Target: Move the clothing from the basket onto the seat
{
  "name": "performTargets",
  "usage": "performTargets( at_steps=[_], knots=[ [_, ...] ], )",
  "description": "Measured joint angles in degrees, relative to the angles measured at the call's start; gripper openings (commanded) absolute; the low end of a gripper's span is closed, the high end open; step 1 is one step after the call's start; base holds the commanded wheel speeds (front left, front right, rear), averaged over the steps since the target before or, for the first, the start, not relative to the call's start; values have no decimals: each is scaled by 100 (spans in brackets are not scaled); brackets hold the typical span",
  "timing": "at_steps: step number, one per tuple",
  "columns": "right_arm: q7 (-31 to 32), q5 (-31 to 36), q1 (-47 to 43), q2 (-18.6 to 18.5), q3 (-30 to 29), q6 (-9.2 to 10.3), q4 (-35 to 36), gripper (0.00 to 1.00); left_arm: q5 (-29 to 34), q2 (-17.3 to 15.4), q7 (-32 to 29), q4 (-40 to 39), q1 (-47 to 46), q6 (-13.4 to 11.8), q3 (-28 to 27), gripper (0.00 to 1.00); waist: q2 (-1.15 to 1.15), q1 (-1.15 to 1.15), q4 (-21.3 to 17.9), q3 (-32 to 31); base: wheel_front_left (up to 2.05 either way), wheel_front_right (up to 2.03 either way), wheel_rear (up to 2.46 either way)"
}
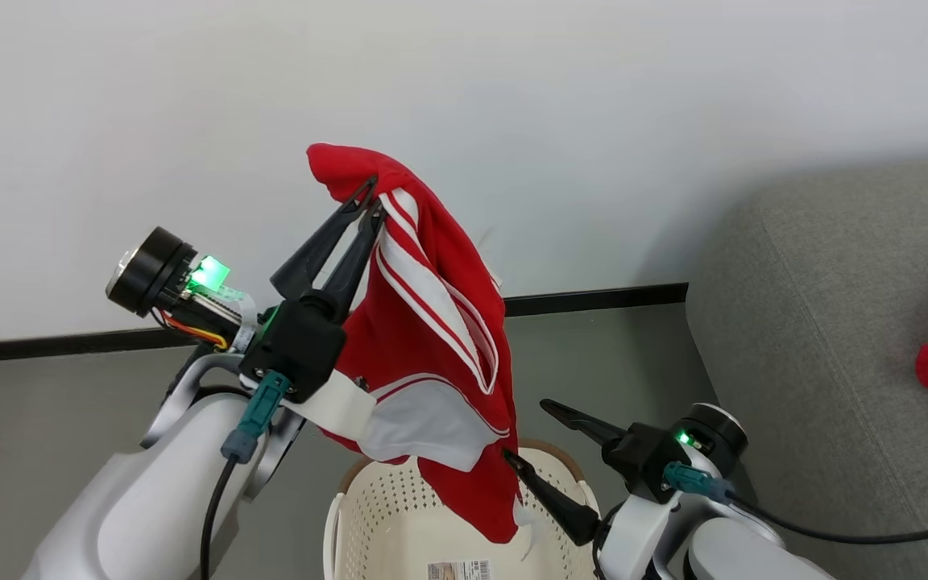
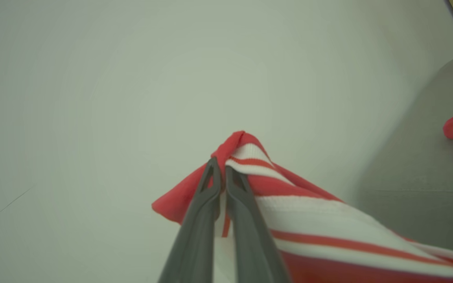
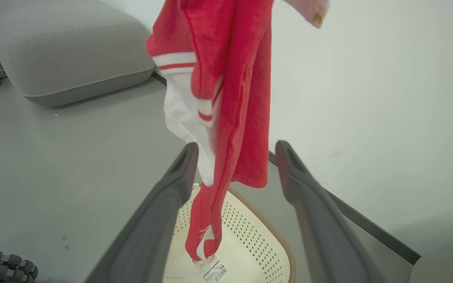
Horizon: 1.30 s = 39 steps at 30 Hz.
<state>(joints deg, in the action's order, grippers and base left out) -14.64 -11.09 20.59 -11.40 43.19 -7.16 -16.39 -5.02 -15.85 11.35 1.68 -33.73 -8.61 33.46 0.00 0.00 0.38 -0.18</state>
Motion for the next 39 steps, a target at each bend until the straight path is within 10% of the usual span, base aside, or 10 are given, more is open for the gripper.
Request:
performTargets(
  at_steps=[15, 17, 18, 22, 39],
  knots=[
    [1, -403, 319, 412, 192, 0, -605, 100, -1, 205, -230, 29, -122, 178, 252, 0, 0, 0, 282, -148, 0, 0, 0],
    [0, -403, 363, 442, 225, 0, -680, 58, -2, 246, -252, 29, -125, 178, 263, 0, 0, 0, 317, -152, 0, 0, 0],
    [0, -402, 372, 453, 252, 0, -712, 58, -2, 261, -255, 29, -127, 178, 269, 0, 0, 0, 333, -154, 0, 0, 0],
    [1, -402, 425, 472, 356, 0, -833, 0, -73, 300, -281, 55, -143, 178, 276, 0, 0, 0, 385, -150, 0, 0, 0],
    [1, -407, 435, 15, -736, 0, -514, 0, -1031, 356, -282, 764, 559, 62, -267, 0, 0, 0, 137, -85, 0, 0, 0]
  ],
)
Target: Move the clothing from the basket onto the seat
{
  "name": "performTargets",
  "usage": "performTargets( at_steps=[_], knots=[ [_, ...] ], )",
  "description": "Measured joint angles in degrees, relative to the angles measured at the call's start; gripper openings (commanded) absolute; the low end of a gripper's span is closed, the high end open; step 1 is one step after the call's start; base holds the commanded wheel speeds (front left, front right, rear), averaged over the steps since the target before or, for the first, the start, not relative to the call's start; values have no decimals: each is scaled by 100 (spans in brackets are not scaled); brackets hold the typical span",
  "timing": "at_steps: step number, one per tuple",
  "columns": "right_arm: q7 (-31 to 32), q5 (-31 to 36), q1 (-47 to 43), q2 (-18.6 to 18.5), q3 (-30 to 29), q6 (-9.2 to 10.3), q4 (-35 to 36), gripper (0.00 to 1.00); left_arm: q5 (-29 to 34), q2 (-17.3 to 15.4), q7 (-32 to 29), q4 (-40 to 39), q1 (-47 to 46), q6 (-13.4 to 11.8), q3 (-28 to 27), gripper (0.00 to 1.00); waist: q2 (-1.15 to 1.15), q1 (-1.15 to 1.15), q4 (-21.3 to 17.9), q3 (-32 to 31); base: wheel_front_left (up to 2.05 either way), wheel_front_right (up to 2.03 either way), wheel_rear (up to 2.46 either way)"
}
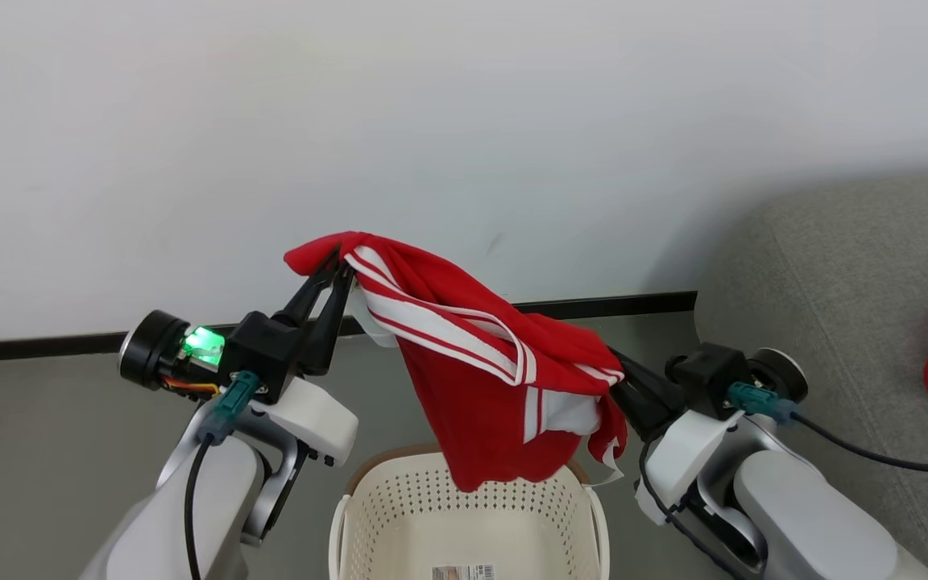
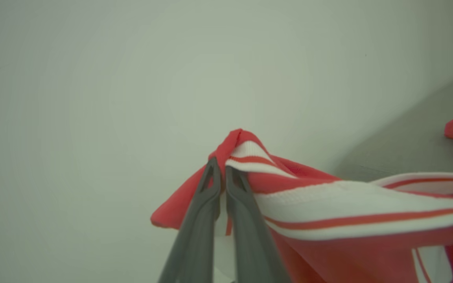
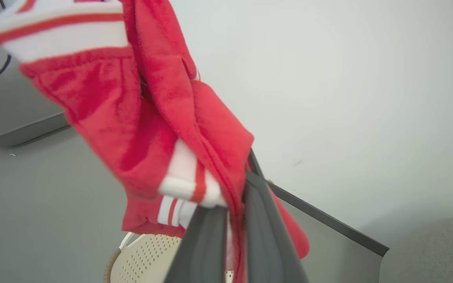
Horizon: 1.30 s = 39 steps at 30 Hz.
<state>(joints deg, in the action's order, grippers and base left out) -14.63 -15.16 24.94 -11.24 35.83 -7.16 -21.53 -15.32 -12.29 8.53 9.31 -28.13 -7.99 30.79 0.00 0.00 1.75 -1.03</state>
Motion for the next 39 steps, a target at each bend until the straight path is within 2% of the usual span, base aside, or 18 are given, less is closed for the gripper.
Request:
performTargets(
  at_steps=[1, 3, 5, 6, 7, 8, 13, 26, 32, 39],
  knots=[
    [0, -2, -7, -21, -64, 0, 46, 0, -76, 30, 18, 33, 66, 0, -45, 0, 0, 0, -27, 3, 0, 0, 0],
    [0, -37, -19, -41, -222, 0, 121, 0, -247, 86, 36, 101, 188, 0, -110, 35, 0, 0, -83, 8, 0, 0, 0],
    [0, -62, -60, -81, -363, 0, 227, 0, -348, 124, 63, 154, 294, 1, -123, 45, 0, 0, -140, 13, 0, 0, 0],
    [0, -81, -92, -112, -420, 0, 269, 0, -382, 140, 63, 185, 340, 7, -125, 60, 0, 0, -167, 15, 0, 0, 0],
    [0, -111, -129, -136, -486, 0, 300, 0, -421, 149, 65, 215, 393, 12, -126, 94, 0, 0, -196, 16, 0, 0, 0],
    [0, -147, -153, -156, -552, 0, 325, 0, -456, 156, 93, 249, 441, 16, -125, 100, 0, 0, -223, 18, 0, 0, 0],
    [0, -194, -223, -289, -910, 0, 517, 0, -638, 159, 143, 371, 626, 69, -148, 100, 0, 0, -354, 24, 0, 0, 0],
    [0, 14, -676, -900, -2149, 0, 914, 0, -754, 271, 361, 412, 1025, 482, 123, 100, 0, 0, -676, -1, 0, 0, 0],
    [0, 81, -917, -947, -2611, 0, 1152, 0, -771, 301, 419, 413, 1208, 625, 274, 100, 0, 0, -841, -24, 0, 0, 0],
    [0, 115, -1203, -954, -2771, 0, 1385, 0, -771, 355, 468, 413, 1358, 724, 416, 100, 0, 0, -1038, -43, 0, 0, 0]
  ],
)
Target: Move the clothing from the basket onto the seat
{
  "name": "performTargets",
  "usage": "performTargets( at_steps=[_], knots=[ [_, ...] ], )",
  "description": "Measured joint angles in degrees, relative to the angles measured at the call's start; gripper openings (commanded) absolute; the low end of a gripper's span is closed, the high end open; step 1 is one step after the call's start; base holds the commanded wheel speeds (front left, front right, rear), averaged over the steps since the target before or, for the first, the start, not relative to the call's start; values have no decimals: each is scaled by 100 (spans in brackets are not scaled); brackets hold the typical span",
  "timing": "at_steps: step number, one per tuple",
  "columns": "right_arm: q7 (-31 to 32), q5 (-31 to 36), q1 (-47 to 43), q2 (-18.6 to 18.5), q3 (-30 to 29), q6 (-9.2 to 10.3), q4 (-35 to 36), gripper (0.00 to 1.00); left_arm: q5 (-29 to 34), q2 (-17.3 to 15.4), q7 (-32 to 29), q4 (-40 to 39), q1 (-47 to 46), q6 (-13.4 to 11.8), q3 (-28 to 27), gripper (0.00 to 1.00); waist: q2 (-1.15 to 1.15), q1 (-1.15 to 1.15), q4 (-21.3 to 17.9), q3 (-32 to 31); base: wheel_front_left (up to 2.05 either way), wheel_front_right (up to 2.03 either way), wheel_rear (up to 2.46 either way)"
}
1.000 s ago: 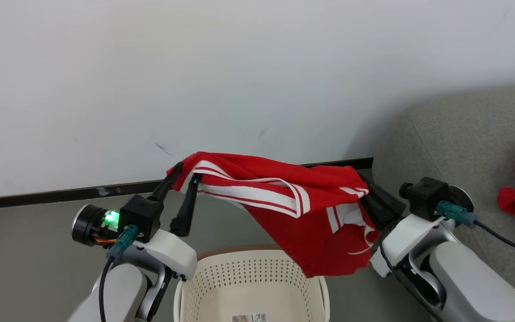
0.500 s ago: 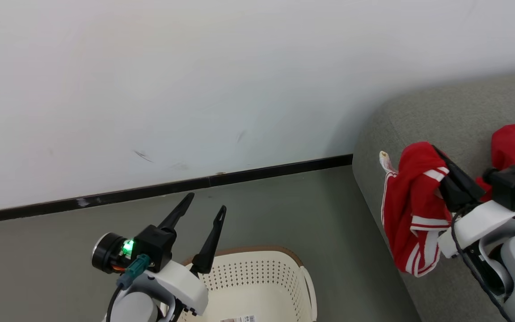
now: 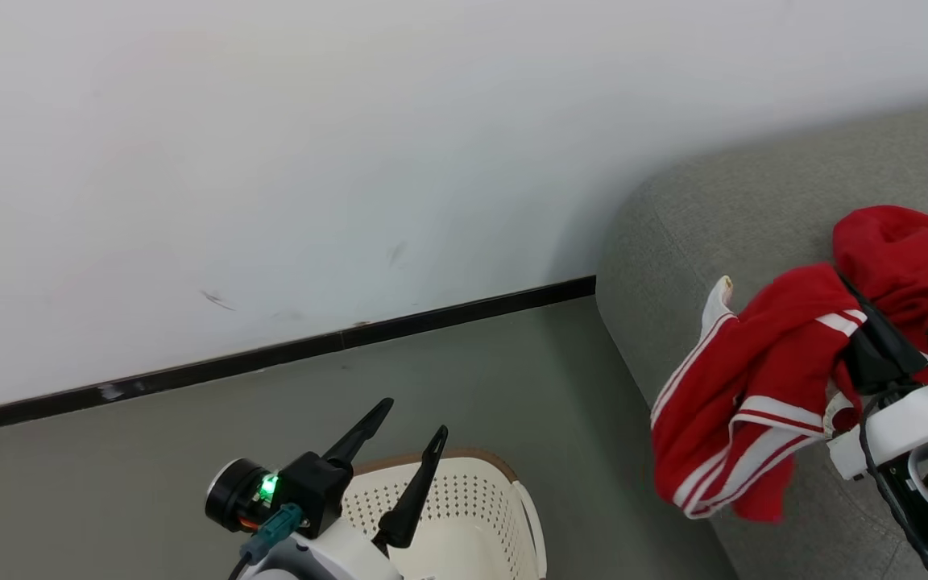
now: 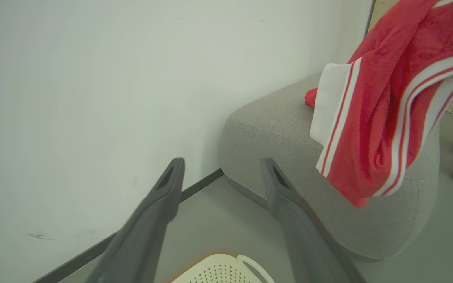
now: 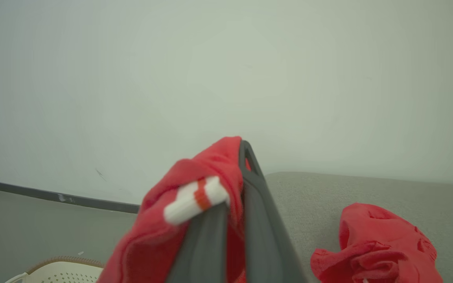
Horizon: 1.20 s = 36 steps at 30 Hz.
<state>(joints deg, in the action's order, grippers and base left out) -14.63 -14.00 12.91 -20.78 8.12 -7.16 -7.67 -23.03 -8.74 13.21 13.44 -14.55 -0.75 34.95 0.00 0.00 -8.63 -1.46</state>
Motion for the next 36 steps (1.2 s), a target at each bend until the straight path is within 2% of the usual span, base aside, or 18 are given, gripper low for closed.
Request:
performTargets(
  at_steps=[19, 30, 36],
  knots=[
    [165, 250, -564, -60, -584, 0, 747, 0, 2, 199, 51, -107, 111, 350, 375, 100, 0, 0, -634, 26, 0, 0, 0],
    [331, 257, -853, -23, -714, 0, 1101, 0, 41, 271, 57, -182, 111, 393, 464, 100, 0, 0, -1068, 107, 0, 0, 0],
    [411, 220, -904, 13, -593, 0, 1158, 0, 101, 267, 60, -226, 111, 389, 457, 100, 0, 0, -1273, 197, 0, 0, 0]
  ],
)
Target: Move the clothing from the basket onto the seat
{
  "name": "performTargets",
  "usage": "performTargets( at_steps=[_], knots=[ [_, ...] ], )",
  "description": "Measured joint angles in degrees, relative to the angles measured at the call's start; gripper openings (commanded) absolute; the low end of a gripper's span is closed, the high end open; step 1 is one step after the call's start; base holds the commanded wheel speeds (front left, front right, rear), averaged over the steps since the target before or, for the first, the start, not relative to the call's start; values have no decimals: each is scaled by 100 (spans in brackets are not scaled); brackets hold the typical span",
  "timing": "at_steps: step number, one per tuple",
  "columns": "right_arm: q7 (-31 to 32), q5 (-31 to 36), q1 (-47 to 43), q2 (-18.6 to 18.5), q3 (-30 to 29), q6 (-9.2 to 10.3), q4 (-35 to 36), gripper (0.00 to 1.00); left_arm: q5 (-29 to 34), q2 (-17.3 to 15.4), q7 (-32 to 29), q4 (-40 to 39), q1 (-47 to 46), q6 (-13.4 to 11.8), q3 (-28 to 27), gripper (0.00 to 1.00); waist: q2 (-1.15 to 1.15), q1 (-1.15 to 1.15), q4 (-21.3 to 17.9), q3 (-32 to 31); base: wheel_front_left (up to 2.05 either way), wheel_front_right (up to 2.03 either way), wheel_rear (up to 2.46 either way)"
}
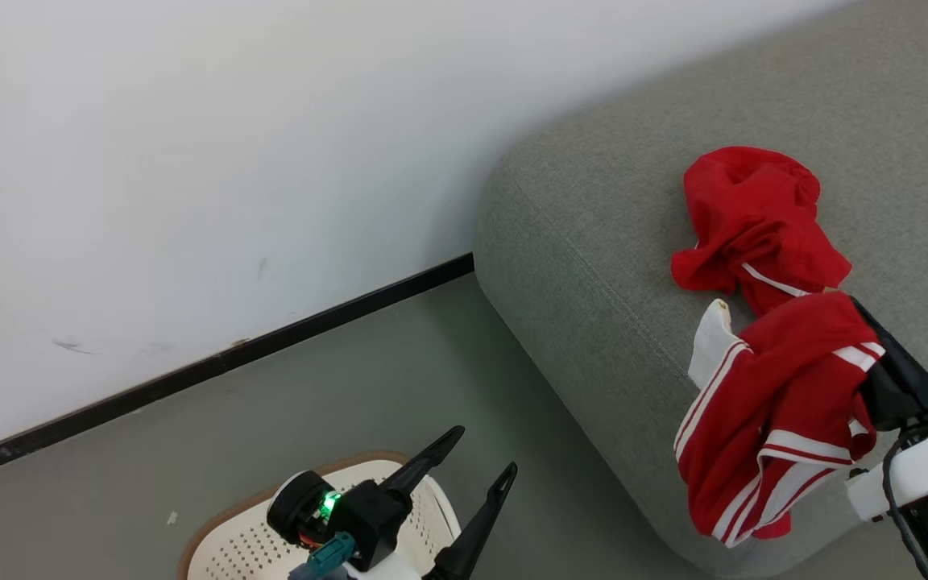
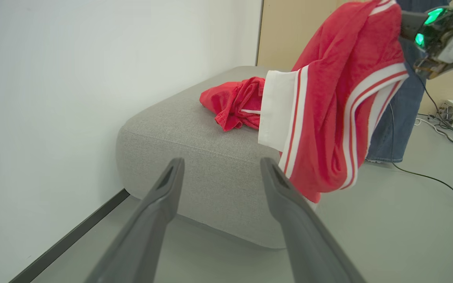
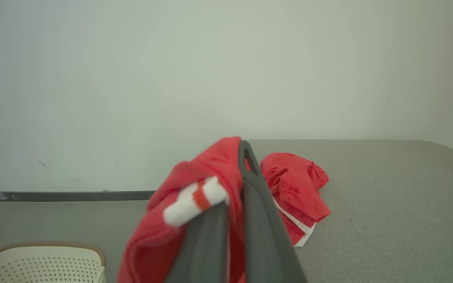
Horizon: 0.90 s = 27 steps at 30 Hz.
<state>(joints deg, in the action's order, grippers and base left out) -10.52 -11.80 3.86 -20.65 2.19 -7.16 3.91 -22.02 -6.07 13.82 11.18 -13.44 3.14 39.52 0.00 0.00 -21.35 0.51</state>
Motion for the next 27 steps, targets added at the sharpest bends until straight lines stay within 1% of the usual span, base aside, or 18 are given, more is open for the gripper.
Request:
performTargets(
  at_steps=[3, 6, 9, 14, 22, 27],
  knots=[
    [46, -97, 39, 18, 131, 0, 16, 0, 19, -15, 14, -27, 0, -47, -29, 100, 0, 0, -71, 70, 0, 0, 0],
    [109, -154, 260, -27, 238, 0, 0, 0, 56, -75, 14, -70, -1, -105, -86, 100, 0, 0, -118, 153, 0, 0, 0],
    [171, -255, 658, -146, 278, 0, -30, 0, 98, -140, 15, -110, -2, -156, -138, 100, 0, 0, -139, 244, 0, 0, 0],
    [423, -276, 1560, -492, 302, 0, -152, 0, 158, -232, 15, -198, -20, -260, -227, 100, 0, 0, -122, 403, 0, 0, 0],
    [895, -486, 3039, -827, -35, 0, -802, 0, 301, -360, 13, -413, -36, -463, -401, 100, 0, 0, 46, 651, 0, 0, 0],
    [1066, -612, 3825, -923, -561, 0, -1187, 0, 343, -463, -14, -608, -36, -558, -458, 100, 0, 0, 201, 810, 0, 0, 0]
  ],
)
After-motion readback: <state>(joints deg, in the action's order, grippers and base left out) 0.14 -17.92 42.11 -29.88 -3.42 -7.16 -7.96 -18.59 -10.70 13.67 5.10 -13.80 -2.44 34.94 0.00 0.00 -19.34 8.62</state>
